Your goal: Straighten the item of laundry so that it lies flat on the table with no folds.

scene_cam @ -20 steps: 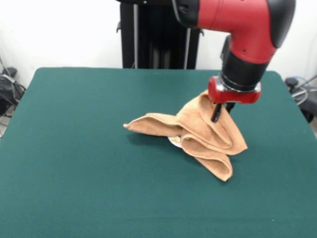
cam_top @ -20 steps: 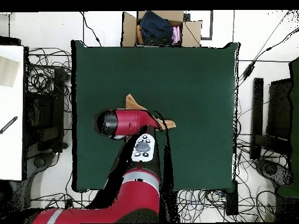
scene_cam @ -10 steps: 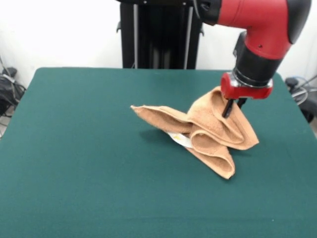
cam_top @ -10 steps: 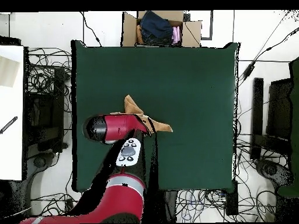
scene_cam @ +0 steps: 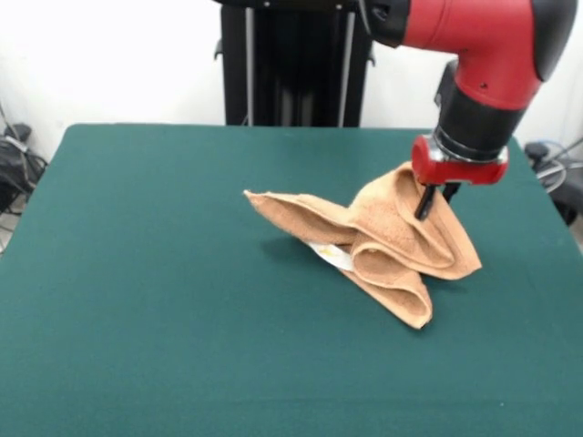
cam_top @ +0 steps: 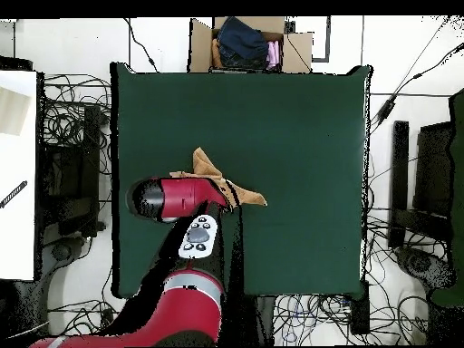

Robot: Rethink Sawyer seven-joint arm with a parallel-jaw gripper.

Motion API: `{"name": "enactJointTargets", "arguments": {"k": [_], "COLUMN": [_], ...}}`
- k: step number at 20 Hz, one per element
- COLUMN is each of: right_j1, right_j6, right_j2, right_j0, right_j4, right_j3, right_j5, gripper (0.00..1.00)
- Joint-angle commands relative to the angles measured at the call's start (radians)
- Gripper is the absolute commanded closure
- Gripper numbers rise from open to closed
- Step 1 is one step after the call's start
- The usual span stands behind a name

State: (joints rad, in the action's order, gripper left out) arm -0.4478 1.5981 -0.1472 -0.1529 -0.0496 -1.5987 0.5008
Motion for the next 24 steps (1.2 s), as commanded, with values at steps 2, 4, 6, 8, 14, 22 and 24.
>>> {"name": "enactJointTargets", "arguments": {"k": [2, 4, 6, 8, 14, 22, 24], "right_j1": [0.018, 0.020, 0.019, 0.028, 0.033, 0.038, 0.042], "right_j6": [0.348, 0.357, 0.364, 0.364, 0.370, 0.389, 0.397], "right_j2": [-0.001, -0.006, -0.009, -0.017, -0.025, -0.033, -0.034], "right_j0": [-0.059, -0.072, -0.086, -0.096, -0.121, -0.152, -0.162], "right_j4": [-0.081, -0.093, -0.104, -0.118, -0.147, -0.173, -0.181], "right_j3": [-0.111, -0.117, -0.124, -0.120, -0.129, -0.136, -0.135], "right_j5": [-0.078, -0.084, -0.089, -0.092, -0.106, -0.115, -0.115], "gripper": [1.00, 1.00, 1.00, 1.00, 1.00, 1.00, 1.00]}}
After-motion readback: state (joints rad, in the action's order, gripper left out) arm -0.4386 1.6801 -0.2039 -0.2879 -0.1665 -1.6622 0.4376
